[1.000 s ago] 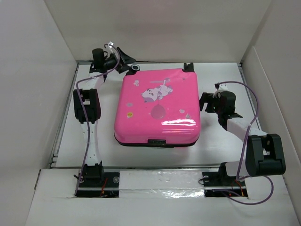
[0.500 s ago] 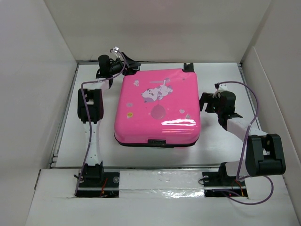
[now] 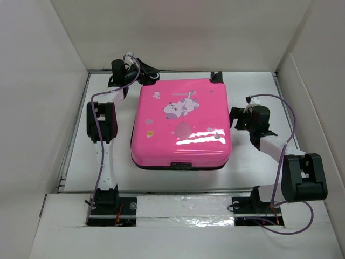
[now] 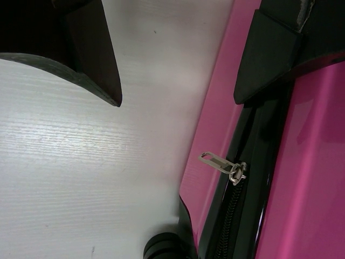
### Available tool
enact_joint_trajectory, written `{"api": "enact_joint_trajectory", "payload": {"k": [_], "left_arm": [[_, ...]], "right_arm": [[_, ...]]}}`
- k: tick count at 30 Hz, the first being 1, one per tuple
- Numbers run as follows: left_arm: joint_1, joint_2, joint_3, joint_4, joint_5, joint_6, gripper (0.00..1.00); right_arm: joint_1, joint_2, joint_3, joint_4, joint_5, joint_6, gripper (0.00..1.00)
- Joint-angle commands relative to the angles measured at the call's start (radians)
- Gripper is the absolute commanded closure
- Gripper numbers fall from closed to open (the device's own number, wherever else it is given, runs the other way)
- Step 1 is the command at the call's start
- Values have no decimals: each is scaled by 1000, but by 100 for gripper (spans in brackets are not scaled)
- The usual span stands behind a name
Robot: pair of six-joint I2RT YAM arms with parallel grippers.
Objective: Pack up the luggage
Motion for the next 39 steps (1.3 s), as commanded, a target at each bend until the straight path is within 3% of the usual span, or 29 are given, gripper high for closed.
{"api": "enact_joint_trajectory", "payload": {"k": [1,9,10,12,14,16,20,22,26,28,33,39], "left_arm": [[-40,-299,141,154,52,-53,64],[-49,-380,147,77,2,1,72],[-49,-376,153,-53,-26,116,72],[-49,-353,172,-186,-54,188,78],[-49,-371,45,-46,-20,83,84],[-49,-402,21,40,-29,44,85],[-49,-388,226,-214,-60,151,88],[-37,-399,232,-295,-80,183,89],[18,-463,18,-319,-97,206,95],[47,-509,-134,-297,-127,228,95],[115,-545,-337,-181,-124,197,97],[147,-447,-232,-234,-111,251,95]], "right_arm": [[42,-3,-9,101,-130,45,8],[42,11,-3,114,-141,51,0],[42,11,-1,114,-140,54,0],[51,14,9,108,-149,54,0],[51,6,6,106,-141,54,0],[51,-7,6,92,-136,50,0],[51,-23,6,72,-118,47,0],[51,-15,9,65,-115,45,0],[51,-9,5,55,-95,41,0],[51,-11,5,48,-80,39,0],[51,0,5,43,-61,39,0],[60,-1,-3,49,-57,44,0]]}}
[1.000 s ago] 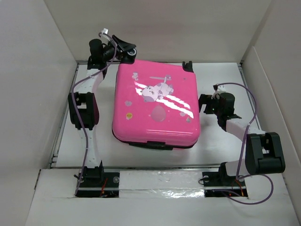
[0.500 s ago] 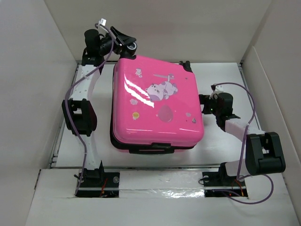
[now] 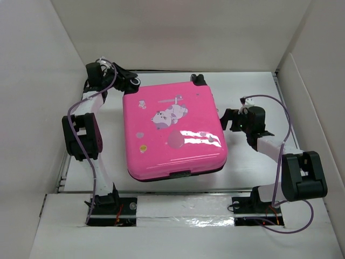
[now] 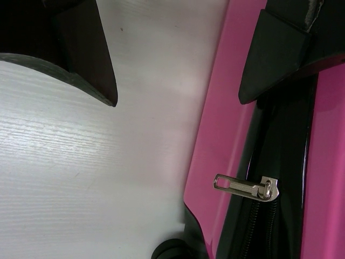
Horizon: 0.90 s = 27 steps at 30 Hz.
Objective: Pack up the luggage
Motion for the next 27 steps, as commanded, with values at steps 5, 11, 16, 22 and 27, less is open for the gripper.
{"api": "enact_joint_trajectory", "payload": {"k": [5,11,16,22,27], "left_arm": [[-9,26,202,86,83,6,96],[-18,12,259,122,108,-43,100],[-28,65,365,7,87,1,100],[-18,188,488,-93,73,42,100],[-8,233,537,-168,62,93,100]], "right_arm": [[24,-42,4,12,23,6,0],[33,-44,16,-5,30,0,0],[33,-31,19,-6,30,-1,0],[33,-68,10,-19,41,2,0],[33,-120,-24,-14,64,17,2]]}}
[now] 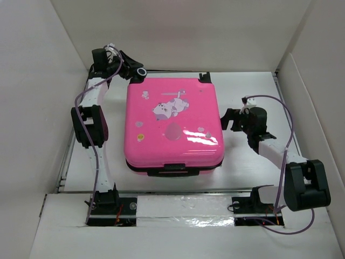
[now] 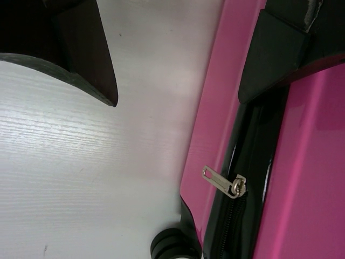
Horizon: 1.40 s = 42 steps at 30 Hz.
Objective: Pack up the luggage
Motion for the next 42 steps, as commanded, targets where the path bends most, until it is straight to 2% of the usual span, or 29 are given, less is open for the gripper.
{"api": "enact_joint_trajectory", "payload": {"k": [1,4,5,7,8,11,14,16,17,18,19,20,21,22,23,24,25,26,27,29,33,36,39,42], "left_arm": [[36,-30,56,36,-25,32,100],[45,-52,18,43,-26,37,100],[45,-55,13,39,-26,38,90],[56,-61,16,11,-42,52,62],[56,-73,22,-7,-57,75,37],[66,-122,63,-84,-157,113,12],[86,-193,93,-136,-293,144,5],[109,-278,29,-135,-408,150,4],[132,-320,-30,-115,-440,138,5],[145,-364,-212,-74,-479,115,7],[155,-421,-327,61,-497,47,12],[166,-529,-455,133,-508,5,23],[175,-578,-683,205,-516,-32,36],[175,-624,-776,309,-519,-63,51],[175,-699,-865,341,-528,-90,74],[175,-725,-1009,362,-543,-95,81],[175,-782,-1071,388,-549,-101,86],[175,-809,-1137,402,-556,-110,92],[175,-834,-1255,424,-557,-114,92],[175,-902,-1341,455,-556,-92,94],[134,-952,-1490,396,-530,-23,96],[125,-980,-1616,473,-468,-51,98],[107,-942,-1664,553,-390,-55,100],[6,-908,-1645,547,-404,-26,100]], "right_arm": [[13,-51,-20,19,20,16,4],[13,-56,-26,20,20,21,12],[13,-54,-24,22,20,21,13],[13,-54,-30,28,23,27,15],[13,-56,-33,30,25,28,15],[13,-62,-50,42,34,37,18],[13,-71,-69,59,26,50,24],[13,-86,-82,77,18,60,30],[13,-93,-99,83,17,65,33],[13,-99,-108,98,15,76,40],[13,-106,-119,109,14,83,44],[13,-122,-131,118,12,89,50],[13,-128,-154,135,3,96,56],[13,-134,-168,146,-8,114,67],[13,-146,-184,161,-18,123,72],[13,-151,-211,184,-41,134,77],[13,-155,-223,192,-44,143,84],[13,-159,-233,198,-44,146,85],[24,-160,-242,201,-46,146,87],[24,-163,-257,201,-46,145,89],[45,-174,-271,206,-54,146,89],[76,-177,-274,211,-49,151,90],[120,-169,-276,221,-31,159,90],[160,-143,-270,235,-9,168,90]]}}
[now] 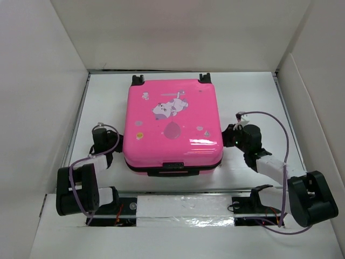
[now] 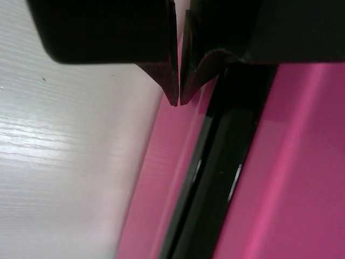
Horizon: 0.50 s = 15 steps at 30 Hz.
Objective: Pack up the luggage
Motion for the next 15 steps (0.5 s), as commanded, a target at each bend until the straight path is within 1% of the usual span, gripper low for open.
{"api": "enact_joint_trajectory", "payload": {"k": [1,3,6,10,13,15], "left_arm": [[-97,19,9,115,40,26,100],[-149,45,29,136,48,7,100],[-174,116,85,191,66,-22,100],[-252,232,167,335,69,-103,100],[-272,364,257,424,60,-163,100],[-272,415,329,457,63,-193,100]], "right_arm": [[43,22,-1,80,31,23,90],[75,56,5,106,40,37,90],[104,122,22,166,43,57,90],[127,229,72,255,17,104,92],[127,318,146,295,3,121,93],[115,364,218,326,-3,133,94]]}}
